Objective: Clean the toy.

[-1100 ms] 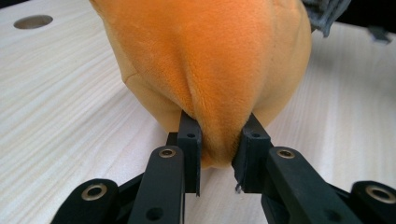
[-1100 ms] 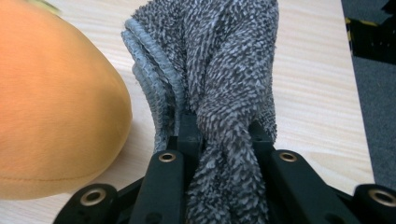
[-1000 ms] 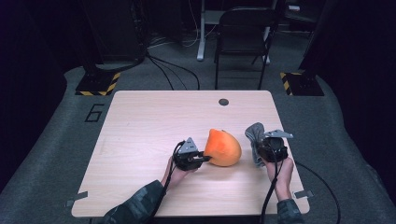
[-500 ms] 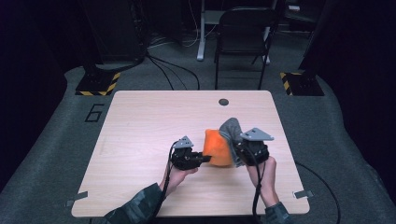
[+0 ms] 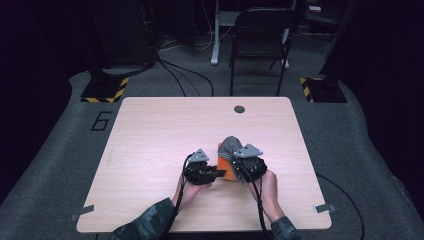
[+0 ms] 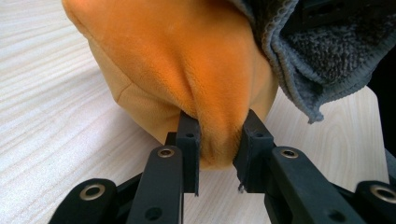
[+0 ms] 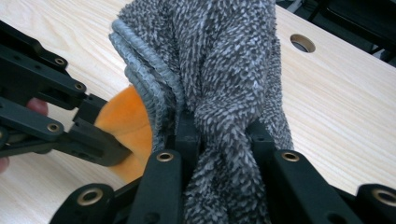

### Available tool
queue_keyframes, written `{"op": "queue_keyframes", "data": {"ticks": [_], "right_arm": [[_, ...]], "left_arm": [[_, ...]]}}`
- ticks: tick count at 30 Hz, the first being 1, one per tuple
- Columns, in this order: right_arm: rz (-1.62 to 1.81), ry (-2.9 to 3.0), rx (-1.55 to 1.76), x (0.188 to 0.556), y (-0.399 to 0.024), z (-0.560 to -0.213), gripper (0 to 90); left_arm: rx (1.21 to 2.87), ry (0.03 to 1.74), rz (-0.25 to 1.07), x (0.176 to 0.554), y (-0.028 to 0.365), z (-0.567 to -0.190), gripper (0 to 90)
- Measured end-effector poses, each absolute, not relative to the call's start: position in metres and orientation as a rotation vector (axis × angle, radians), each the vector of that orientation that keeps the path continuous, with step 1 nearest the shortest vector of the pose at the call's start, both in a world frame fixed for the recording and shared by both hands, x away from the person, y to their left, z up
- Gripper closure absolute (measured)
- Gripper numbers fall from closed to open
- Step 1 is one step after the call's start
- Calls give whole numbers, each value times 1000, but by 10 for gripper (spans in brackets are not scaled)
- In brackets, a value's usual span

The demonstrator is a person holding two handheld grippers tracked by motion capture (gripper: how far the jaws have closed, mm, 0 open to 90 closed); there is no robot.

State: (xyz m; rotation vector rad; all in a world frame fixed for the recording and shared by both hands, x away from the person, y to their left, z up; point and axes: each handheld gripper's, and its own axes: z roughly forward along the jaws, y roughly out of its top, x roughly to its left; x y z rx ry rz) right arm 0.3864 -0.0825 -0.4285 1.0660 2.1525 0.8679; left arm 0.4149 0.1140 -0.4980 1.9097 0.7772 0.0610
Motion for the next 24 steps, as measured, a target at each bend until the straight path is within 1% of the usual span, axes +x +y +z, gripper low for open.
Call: {"op": "queue_keyframes", "data": {"ticks": [24], "right_arm": [[869,2133,1240,403,-127,-438,718]], "left_arm": [[1932,752,63,417,113,-500,725]]}}
